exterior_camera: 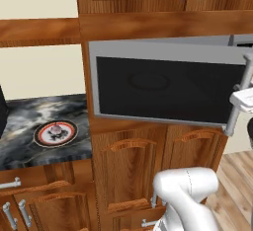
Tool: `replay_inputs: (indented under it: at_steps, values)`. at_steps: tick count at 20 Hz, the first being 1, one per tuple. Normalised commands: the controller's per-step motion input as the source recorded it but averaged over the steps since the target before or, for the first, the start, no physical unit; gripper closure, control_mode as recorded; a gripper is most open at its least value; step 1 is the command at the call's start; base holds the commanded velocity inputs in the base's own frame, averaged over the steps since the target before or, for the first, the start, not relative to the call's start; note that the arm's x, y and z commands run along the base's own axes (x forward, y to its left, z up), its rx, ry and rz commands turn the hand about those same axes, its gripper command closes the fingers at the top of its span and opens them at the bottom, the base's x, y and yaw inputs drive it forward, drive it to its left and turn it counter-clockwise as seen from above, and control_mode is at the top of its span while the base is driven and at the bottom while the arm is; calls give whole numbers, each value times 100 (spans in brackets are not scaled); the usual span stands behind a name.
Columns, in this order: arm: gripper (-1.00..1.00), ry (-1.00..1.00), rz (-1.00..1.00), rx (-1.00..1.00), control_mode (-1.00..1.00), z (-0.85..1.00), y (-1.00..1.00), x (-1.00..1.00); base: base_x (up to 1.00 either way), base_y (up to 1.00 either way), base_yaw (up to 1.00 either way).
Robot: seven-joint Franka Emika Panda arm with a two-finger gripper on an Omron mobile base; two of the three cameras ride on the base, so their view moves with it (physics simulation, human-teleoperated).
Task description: Pick the garlic from the counter and place it in the microwave. Then turn on the microwave.
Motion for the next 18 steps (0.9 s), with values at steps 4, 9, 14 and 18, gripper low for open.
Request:
replay_inputs:
  at_steps: [4, 9, 14, 18]
  values:
    - [100, 0, 25, 0, -100, 0, 9, -51, 0, 0, 0]
    - [100, 0, 27, 0, -100, 0, 12, -74, 0, 0, 0]
    - [100, 0, 26, 0, -100, 0, 13, -73, 0, 0, 0]
    - [100, 0, 25, 0, -100, 0, 14, -71, 0, 0, 0]
